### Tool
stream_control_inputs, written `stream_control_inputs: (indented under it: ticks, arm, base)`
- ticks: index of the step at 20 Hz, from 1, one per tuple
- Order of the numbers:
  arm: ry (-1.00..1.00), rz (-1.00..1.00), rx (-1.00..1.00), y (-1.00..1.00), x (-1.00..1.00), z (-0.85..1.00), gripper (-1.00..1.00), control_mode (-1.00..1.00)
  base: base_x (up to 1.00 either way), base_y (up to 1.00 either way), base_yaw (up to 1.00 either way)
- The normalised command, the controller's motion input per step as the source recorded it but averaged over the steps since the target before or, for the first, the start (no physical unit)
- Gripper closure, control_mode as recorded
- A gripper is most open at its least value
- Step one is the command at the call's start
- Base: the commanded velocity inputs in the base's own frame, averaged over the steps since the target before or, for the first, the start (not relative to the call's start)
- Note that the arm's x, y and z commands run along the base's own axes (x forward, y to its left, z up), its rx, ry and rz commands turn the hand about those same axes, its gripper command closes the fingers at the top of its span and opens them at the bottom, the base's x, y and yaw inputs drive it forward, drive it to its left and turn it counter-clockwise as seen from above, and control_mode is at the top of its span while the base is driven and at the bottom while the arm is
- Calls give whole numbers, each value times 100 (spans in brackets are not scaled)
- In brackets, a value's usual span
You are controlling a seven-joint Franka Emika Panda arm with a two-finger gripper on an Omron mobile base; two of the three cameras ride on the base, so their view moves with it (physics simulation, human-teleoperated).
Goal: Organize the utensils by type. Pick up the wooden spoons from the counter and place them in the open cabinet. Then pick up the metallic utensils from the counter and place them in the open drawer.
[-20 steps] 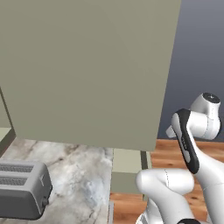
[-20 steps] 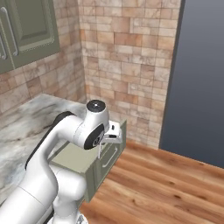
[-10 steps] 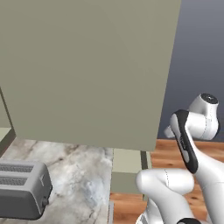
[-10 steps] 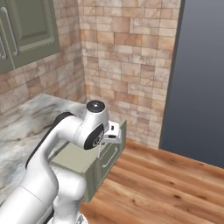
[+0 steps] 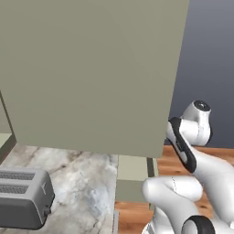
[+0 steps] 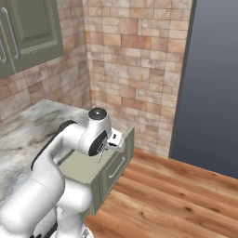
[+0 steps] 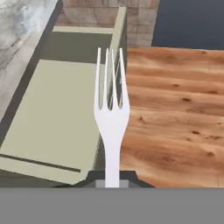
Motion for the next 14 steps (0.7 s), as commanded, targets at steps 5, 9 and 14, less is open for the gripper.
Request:
stream_control_inputs:
  ticks: [5, 9, 14]
  arm:
    - [18, -21, 22, 21, 63, -29, 100, -100]
    - [30, -12, 18, 24, 71, -35, 100, -100]
    - [25, 0, 3, 19, 75, -24, 100, -100]
  base:
    - [0, 0, 0]
    - [0, 0, 0]
    - [0, 0, 0]
